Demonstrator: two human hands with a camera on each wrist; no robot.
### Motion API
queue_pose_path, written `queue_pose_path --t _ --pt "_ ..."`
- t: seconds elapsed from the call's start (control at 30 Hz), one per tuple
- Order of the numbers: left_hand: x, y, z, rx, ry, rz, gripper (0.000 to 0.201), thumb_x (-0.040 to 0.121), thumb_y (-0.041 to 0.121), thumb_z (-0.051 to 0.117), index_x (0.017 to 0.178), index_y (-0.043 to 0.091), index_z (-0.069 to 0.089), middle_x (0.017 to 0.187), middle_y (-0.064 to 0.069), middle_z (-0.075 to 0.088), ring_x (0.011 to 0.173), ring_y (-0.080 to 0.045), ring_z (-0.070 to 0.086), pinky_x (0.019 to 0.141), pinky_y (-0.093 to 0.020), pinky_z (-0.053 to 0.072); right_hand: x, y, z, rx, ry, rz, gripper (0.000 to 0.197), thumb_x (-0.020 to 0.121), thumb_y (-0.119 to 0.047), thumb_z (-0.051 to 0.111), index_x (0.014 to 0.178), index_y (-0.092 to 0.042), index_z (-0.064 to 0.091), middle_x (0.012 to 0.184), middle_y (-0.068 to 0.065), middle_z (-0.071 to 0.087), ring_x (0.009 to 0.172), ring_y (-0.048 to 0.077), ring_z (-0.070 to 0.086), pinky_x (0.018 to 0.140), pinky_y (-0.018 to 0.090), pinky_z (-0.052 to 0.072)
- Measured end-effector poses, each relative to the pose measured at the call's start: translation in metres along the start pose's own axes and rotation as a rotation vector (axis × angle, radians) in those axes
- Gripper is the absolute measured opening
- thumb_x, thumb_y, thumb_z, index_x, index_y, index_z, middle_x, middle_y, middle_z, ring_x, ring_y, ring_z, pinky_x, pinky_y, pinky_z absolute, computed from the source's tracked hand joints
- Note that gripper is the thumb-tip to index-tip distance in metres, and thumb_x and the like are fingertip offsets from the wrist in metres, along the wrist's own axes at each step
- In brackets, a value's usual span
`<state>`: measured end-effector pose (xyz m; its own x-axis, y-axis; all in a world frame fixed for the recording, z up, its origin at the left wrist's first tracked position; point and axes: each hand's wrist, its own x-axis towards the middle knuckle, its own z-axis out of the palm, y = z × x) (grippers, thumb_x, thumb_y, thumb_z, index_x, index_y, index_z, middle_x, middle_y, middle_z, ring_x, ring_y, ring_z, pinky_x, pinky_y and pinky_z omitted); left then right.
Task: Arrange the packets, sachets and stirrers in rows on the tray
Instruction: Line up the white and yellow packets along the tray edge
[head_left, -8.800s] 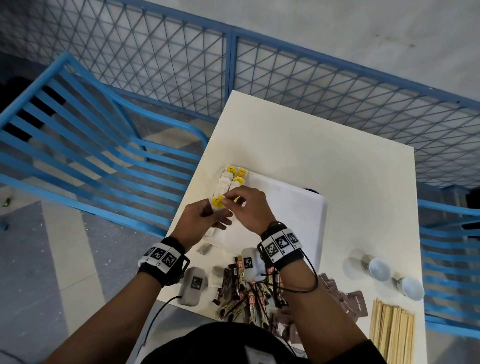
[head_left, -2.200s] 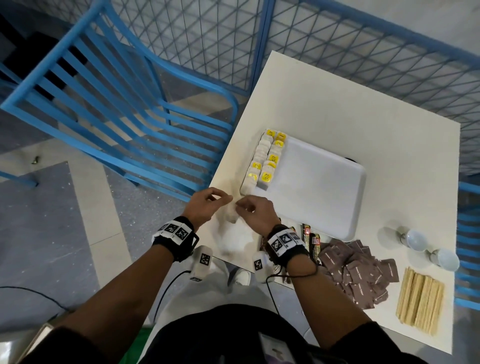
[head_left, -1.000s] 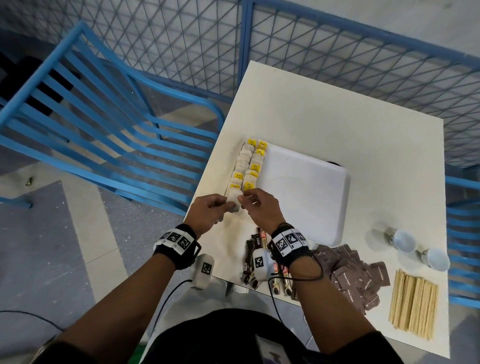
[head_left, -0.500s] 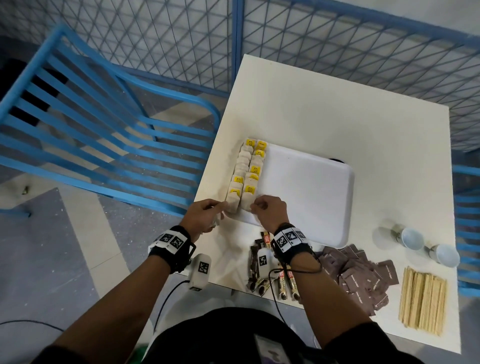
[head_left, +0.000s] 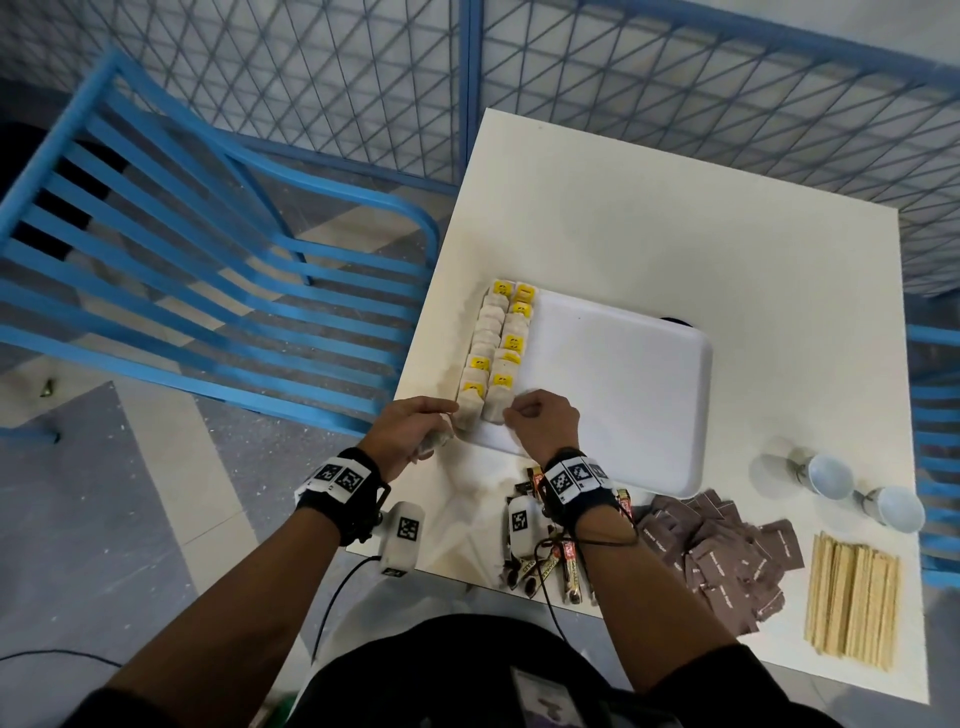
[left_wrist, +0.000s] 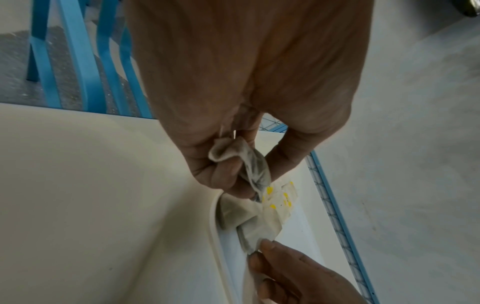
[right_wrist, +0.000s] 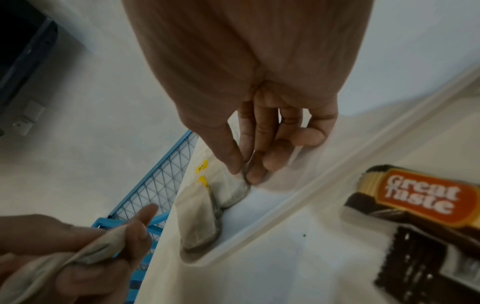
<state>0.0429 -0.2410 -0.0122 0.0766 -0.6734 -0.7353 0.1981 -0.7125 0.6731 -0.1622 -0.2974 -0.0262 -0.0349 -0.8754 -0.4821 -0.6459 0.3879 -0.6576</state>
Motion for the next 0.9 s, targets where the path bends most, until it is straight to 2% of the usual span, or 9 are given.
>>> queue_pose_path --t 0.13,0.17,0.27,0.37,0.57,0.7,0.77,0.83,0.9 --pt "-0.001 -0.001 -0.002 0.005 0.009 0.004 0.029 0.083 -0.009 0.059 0.104 0.005 0.073 0.083 -0.023 0.053 0.054 -0.018 0.034 0.047 -0.025 0.023 -0.003 0.002 0.004 0.041 0.008 0.031 0.029 0.070 -0.035 0.086 0.087 -0.021 0.068 0.076 -0.008 0.070 0.084 0.009 0.064 0.070 0.014 0.042" --pt "-0.002 -0.001 -0.002 0.008 0.011 0.007 0.029 0.083 -0.009 0.059 0.104 0.005 0.073 0.082 -0.022 0.053 0.053 -0.018 0.034 0.047 -0.025 0.023 -0.003 0.001 0.006 0.038 0.004 0.030 0.031 0.068 -0.034 0.087 0.087 -0.020 0.067 0.075 -0.008 0.070 0.082 0.009 0.064 0.068 0.014 0.043" --pt "-0.005 -0.001 -0.003 0.031 0.011 0.021 0.029 0.086 -0.008 0.061 0.111 0.005 0.070 0.076 -0.018 0.054 0.049 -0.017 0.036 0.045 -0.025 0.026 -0.002 -0.003 0.008 -0.003 0.012 0.014 0.028 0.068 -0.027 0.089 0.082 -0.016 0.068 0.070 -0.009 0.067 0.079 0.012 0.064 0.070 0.016 0.045" --pt "-0.006 -0.001 -0.005 0.044 0.012 0.030 0.033 0.087 -0.004 0.067 0.119 0.006 0.066 0.070 -0.013 0.063 0.054 -0.017 0.043 0.048 -0.026 0.030 0.000 -0.004 0.008 -0.013 0.027 0.008 0.026 0.069 -0.027 0.088 0.079 -0.015 0.067 0.067 -0.010 0.062 0.076 0.012 0.061 0.058 0.004 0.036" --pt "-0.010 0.001 -0.005 -0.015 -0.025 0.052 0.036 0.089 -0.002 0.069 0.123 0.002 0.062 0.075 -0.016 0.067 0.056 -0.017 0.050 0.053 -0.029 0.033 0.002 -0.006 0.007 -0.013 0.035 0.001 0.028 0.069 -0.028 0.088 0.083 -0.014 0.068 0.066 -0.012 0.061 0.074 0.010 0.059 0.059 0.003 0.034" --pt "-0.015 0.004 0.000 -0.065 -0.039 0.099 0.029 0.092 -0.006 0.065 0.120 0.000 0.061 0.078 -0.018 0.068 0.062 -0.019 0.060 0.050 -0.027 0.036 -0.002 -0.005 0.003 0.020 0.058 0.007 0.031 0.072 -0.029 0.087 0.091 -0.016 0.067 0.073 -0.008 0.065 0.075 0.007 0.058 0.060 0.002 0.035" --pt "-0.015 0.005 0.000 -0.089 -0.029 0.113 0.025 0.093 -0.007 0.062 0.117 0.001 0.062 0.079 -0.016 0.069 0.071 -0.026 0.061 0.049 -0.028 0.036 -0.006 -0.005 0.000 0.042 0.109 -0.025 0.026 0.077 -0.028 0.082 0.094 -0.016 0.067 0.079 -0.003 0.067 0.075 0.007 0.059 0.063 0.004 0.037" --pt "-0.014 0.004 0.000 -0.106 -0.020 0.116 0.023 0.094 -0.008 0.061 0.114 0.003 0.064 0.084 -0.016 0.069 0.077 -0.030 0.060 0.050 -0.028 0.037 -0.013 -0.007 -0.001 0.073 0.136 -0.077 0.016 0.080 -0.023 0.075 0.094 -0.018 0.068 0.081 -0.002 0.068 0.073 0.007 0.060 0.067 0.012 0.040" --pt "-0.013 0.003 0.002 -0.117 -0.022 0.113 0.024 0.094 -0.009 0.060 0.113 0.003 0.065 0.090 -0.017 0.068 0.078 -0.030 0.060 0.050 -0.027 0.039 -0.020 -0.013 0.000 0.089 0.070 -0.140 0.009 0.084 -0.024 0.073 0.092 -0.019 0.071 0.081 -0.004 0.069 0.073 0.002 0.061 0.067 0.012 0.041"
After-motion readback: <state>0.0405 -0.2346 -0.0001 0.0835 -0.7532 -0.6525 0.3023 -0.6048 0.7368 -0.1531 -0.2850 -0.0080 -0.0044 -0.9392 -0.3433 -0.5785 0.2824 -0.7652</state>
